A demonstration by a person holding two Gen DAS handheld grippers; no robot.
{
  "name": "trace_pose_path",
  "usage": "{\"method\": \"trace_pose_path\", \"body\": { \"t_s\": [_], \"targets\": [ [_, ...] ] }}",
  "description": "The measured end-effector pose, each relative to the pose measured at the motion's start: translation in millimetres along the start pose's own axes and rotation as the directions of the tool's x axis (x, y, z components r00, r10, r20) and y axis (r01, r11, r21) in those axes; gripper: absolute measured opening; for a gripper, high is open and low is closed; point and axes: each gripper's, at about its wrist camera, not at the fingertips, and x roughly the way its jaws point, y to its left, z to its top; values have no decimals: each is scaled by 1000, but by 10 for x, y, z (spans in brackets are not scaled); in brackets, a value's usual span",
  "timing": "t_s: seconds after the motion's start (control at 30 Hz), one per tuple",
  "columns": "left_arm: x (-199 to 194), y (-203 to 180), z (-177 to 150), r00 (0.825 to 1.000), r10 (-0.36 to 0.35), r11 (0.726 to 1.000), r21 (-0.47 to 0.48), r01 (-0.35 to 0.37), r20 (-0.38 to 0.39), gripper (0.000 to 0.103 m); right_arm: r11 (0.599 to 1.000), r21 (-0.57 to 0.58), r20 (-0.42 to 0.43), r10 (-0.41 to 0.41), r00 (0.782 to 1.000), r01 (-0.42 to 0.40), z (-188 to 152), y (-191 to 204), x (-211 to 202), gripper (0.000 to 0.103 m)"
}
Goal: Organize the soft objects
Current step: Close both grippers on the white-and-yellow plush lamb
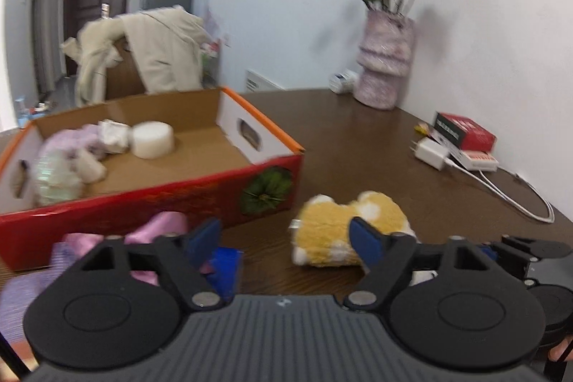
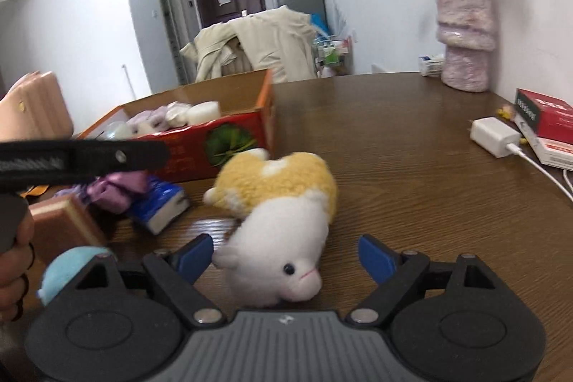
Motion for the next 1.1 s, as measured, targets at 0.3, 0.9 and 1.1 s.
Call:
{"method": "trace_pose_path", "body": {
  "t_s": [0.3, 0.9, 1.1],
  "targets": [
    [475, 27, -99, 986, -124, 992, -51, 118, -114, 45, 998, -9, -42, 58, 997, -59, -17, -40, 154, 56],
    [-500, -8, -154, 992, -109, 994, -17, 110, 61, 48, 981, -134, 20, 147, 989, -143, 51, 293, -553, 48],
    [-952, 61, -147, 986, -59, 998, 3, 60, 157, 55, 962, -174, 56, 225, 973, -213, 141, 504, -861, 48]
  ]
}}
